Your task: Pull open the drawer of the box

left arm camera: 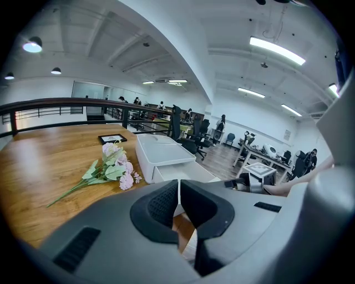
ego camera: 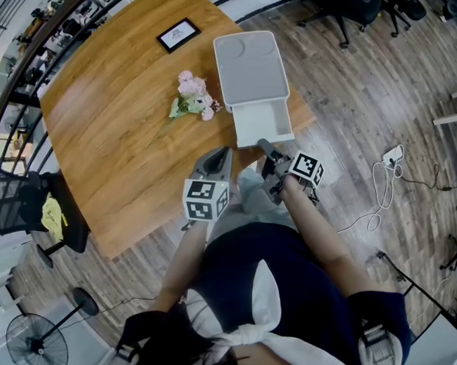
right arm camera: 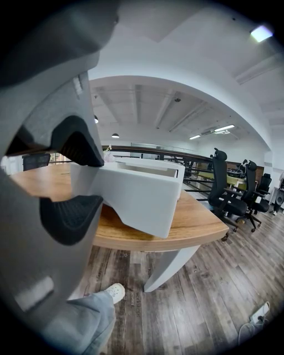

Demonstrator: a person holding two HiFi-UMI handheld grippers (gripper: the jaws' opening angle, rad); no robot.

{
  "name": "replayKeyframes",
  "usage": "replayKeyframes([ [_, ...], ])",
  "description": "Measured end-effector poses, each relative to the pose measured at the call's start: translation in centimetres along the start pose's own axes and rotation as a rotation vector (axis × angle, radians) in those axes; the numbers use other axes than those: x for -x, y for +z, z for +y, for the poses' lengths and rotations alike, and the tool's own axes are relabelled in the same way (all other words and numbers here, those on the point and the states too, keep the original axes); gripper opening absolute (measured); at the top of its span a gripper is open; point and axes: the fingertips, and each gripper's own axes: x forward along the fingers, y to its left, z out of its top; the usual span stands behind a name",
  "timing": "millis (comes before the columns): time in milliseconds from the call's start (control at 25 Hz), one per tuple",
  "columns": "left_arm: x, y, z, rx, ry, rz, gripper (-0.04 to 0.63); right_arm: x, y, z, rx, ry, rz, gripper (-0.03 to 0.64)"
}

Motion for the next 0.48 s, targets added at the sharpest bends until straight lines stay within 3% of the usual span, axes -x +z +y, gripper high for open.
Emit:
replayKeyframes([
  [480,0.49,-0.70,-0.65,-0.002,-0.001,0.011,0.029,0.90,-0.57,-0.41,0.001,0.007,0.001,0.167],
])
